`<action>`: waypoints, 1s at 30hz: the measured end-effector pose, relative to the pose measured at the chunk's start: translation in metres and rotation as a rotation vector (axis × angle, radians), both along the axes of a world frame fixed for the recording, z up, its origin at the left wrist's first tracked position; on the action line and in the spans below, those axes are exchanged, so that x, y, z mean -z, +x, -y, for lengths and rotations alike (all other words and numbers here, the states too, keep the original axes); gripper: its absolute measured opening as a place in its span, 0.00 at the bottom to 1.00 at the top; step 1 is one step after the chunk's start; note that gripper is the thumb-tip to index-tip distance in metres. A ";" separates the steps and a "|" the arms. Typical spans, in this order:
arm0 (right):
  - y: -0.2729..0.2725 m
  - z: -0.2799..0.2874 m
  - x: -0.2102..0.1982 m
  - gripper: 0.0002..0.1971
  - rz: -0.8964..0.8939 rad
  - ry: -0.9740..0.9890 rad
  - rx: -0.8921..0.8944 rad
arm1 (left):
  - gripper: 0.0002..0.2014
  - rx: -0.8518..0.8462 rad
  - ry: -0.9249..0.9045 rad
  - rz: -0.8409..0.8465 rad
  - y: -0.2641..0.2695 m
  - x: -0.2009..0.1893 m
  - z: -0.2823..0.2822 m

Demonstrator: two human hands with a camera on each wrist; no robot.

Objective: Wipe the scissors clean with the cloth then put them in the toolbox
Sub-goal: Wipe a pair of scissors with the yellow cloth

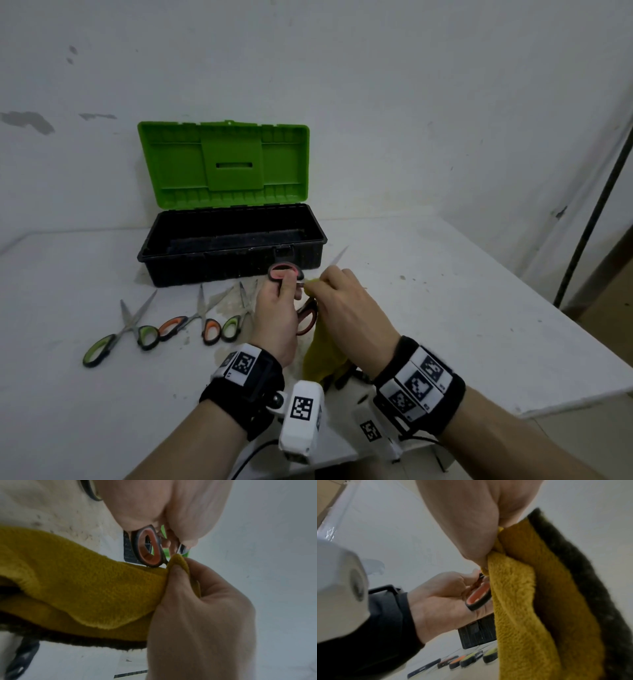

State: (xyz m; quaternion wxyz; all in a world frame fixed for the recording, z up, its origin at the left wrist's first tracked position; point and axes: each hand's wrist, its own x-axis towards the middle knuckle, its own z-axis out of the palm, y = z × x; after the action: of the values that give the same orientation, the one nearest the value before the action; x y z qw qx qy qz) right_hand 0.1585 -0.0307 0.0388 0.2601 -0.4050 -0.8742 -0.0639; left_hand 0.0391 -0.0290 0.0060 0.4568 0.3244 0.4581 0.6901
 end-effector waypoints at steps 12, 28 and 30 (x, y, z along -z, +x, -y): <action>0.003 0.007 0.000 0.08 0.075 -0.046 -0.038 | 0.12 -0.007 -0.025 -0.035 -0.003 0.001 0.005; 0.022 -0.003 -0.008 0.10 -0.118 -0.094 0.002 | 0.14 0.183 -0.089 0.126 -0.005 -0.008 0.012; 0.022 -0.003 -0.008 0.10 -0.120 -0.099 0.004 | 0.14 0.161 -0.110 0.071 -0.004 -0.008 0.010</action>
State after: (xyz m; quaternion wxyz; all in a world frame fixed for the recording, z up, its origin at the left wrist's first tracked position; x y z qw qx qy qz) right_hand 0.1806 -0.0281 0.0468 0.2914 -0.4222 -0.8584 0.0032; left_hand 0.0354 -0.0391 0.0138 0.5440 0.3098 0.4513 0.6360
